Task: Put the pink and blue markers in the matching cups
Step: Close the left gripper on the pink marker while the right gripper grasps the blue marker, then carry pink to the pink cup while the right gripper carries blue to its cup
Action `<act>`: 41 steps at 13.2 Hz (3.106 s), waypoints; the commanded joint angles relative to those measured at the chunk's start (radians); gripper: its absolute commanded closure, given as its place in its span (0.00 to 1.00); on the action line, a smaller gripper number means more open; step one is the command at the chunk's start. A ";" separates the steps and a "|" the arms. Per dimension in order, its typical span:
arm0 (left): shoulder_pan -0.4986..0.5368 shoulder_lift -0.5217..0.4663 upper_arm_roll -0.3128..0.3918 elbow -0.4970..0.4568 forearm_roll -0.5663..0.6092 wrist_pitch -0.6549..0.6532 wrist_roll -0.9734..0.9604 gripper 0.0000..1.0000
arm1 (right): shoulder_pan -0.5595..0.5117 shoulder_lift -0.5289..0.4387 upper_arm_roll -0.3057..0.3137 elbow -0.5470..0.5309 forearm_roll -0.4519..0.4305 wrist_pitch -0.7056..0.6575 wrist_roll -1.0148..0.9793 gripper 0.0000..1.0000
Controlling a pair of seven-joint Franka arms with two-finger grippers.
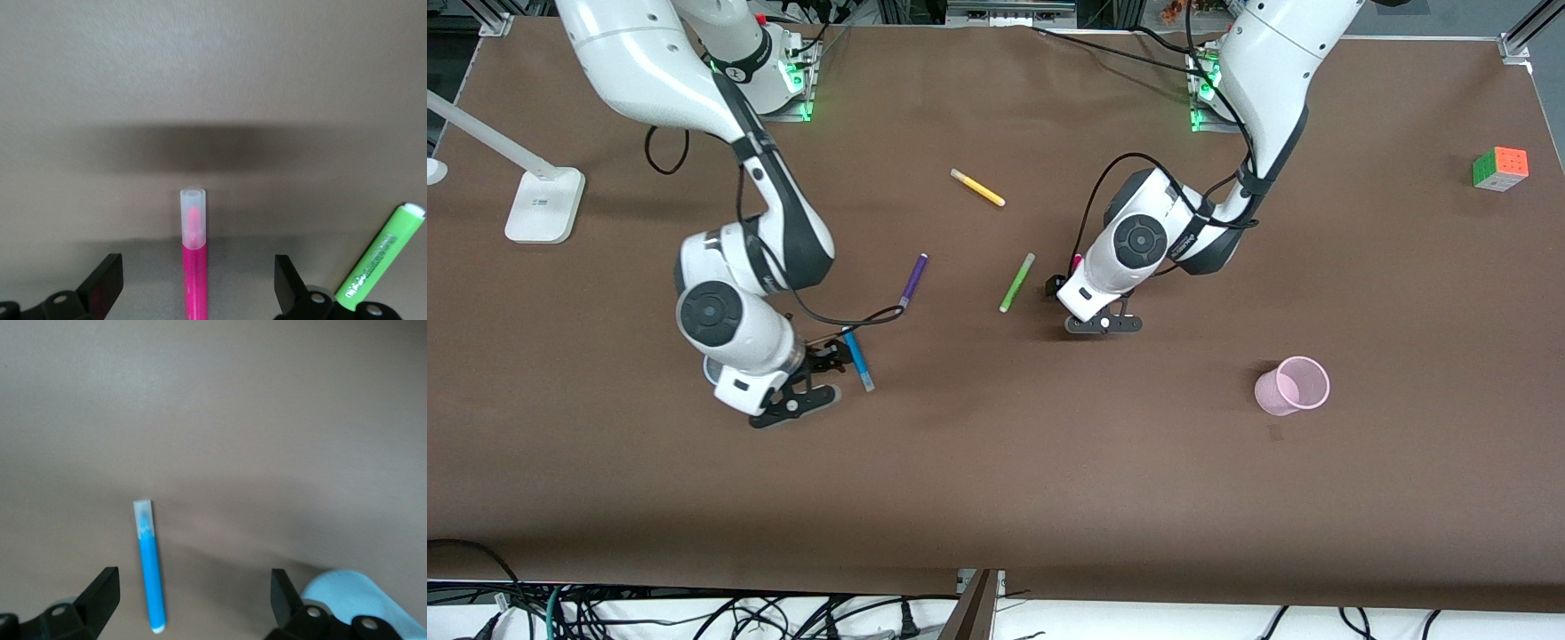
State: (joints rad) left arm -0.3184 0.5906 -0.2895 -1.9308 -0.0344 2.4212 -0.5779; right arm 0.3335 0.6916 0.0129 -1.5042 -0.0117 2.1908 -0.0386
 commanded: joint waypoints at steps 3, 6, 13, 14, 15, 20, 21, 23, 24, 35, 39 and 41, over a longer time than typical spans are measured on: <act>-0.019 0.011 0.013 -0.023 0.011 0.044 -0.014 0.03 | 0.044 0.081 -0.004 0.013 -0.001 0.099 0.005 0.00; -0.019 0.012 0.015 -0.022 0.042 0.044 -0.014 0.35 | 0.067 0.112 -0.005 0.009 0.001 0.139 0.008 0.00; -0.004 0.008 0.018 -0.017 0.085 0.036 -0.017 1.00 | 0.067 0.123 -0.004 -0.001 0.001 0.149 0.008 0.47; 0.005 0.005 0.018 -0.017 0.085 0.032 -0.019 1.00 | 0.067 0.126 -0.004 -0.004 0.001 0.158 0.008 0.47; 0.009 -0.003 0.016 -0.016 0.085 0.029 -0.031 1.00 | 0.067 0.131 -0.004 -0.010 0.001 0.171 0.008 0.48; 0.073 -0.119 0.016 0.088 0.087 -0.207 -0.013 1.00 | 0.068 0.129 -0.004 -0.010 -0.001 0.178 0.005 1.00; 0.087 -0.129 0.016 0.133 0.087 -0.288 0.018 1.00 | 0.067 0.123 -0.004 -0.007 -0.002 0.178 -0.004 1.00; 0.136 -0.140 0.016 0.226 0.087 -0.437 0.135 1.00 | 0.058 0.106 -0.005 0.009 -0.004 0.178 -0.018 1.00; 0.169 -0.143 0.018 0.263 0.090 -0.491 0.220 1.00 | 0.053 0.079 -0.005 0.018 -0.002 0.161 -0.041 1.00; 0.561 -0.124 0.010 0.303 -0.057 -0.288 1.444 1.00 | -0.071 -0.175 -0.016 0.016 0.203 -0.201 -0.847 1.00; 0.633 -0.061 0.010 0.285 -0.310 -0.220 1.806 1.00 | -0.172 -0.175 -0.016 -0.008 0.430 -0.235 -1.188 1.00; 0.650 -0.046 0.010 0.279 -0.364 -0.214 1.885 1.00 | -0.214 -0.175 -0.016 -0.020 0.504 -0.238 -1.318 1.00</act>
State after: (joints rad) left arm 0.3097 0.5425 -0.2609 -1.6442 -0.3436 2.1960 1.2227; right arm 0.1546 0.5379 -0.0139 -1.4924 0.4224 1.9629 -1.2437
